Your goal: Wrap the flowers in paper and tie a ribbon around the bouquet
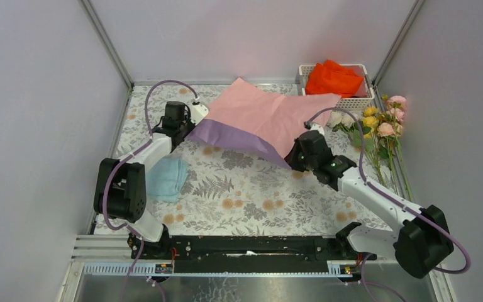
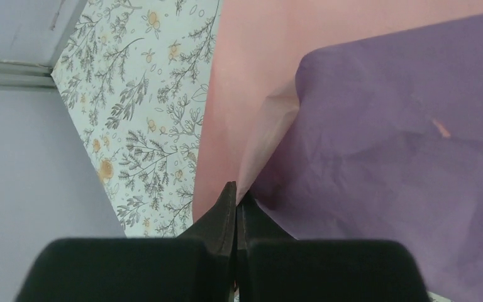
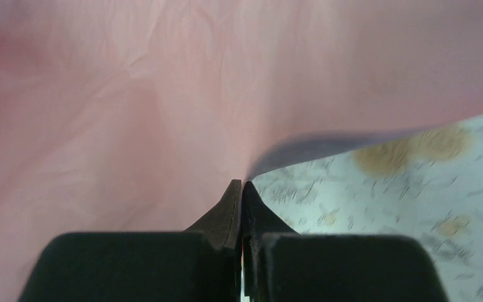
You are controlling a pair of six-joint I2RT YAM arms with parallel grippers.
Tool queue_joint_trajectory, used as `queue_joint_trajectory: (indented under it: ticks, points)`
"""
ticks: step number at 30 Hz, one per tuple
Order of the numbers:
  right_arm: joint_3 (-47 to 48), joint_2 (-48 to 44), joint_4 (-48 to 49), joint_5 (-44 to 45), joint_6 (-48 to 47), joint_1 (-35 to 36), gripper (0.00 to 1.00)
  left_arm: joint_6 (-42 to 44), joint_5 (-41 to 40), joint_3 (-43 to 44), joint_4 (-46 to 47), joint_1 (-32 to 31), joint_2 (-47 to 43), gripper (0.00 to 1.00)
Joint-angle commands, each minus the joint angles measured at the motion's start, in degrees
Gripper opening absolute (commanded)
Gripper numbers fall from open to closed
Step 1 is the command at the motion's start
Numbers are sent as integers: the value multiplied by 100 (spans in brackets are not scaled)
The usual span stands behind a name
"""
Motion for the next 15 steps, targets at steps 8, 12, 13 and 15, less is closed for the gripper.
queue_joint_trajectory:
  ticks: [8,12,13,15]
  points:
    - [193,-969,-1983,1167,379,1073,83,1012,1229,-404,358,207,-315,0]
    - [943,-1287,-2480,2388,-320,1013,100,1876,1895,-312,-593,209,-571,0]
    - [1048,-1280,-2357,2492,-556,934,100,2140,2031,-324,-799,207,-632,0]
    - [1231,-1109,-2123,2331,-948,544,100,2537,2156,-402,-990,213,-736,1]
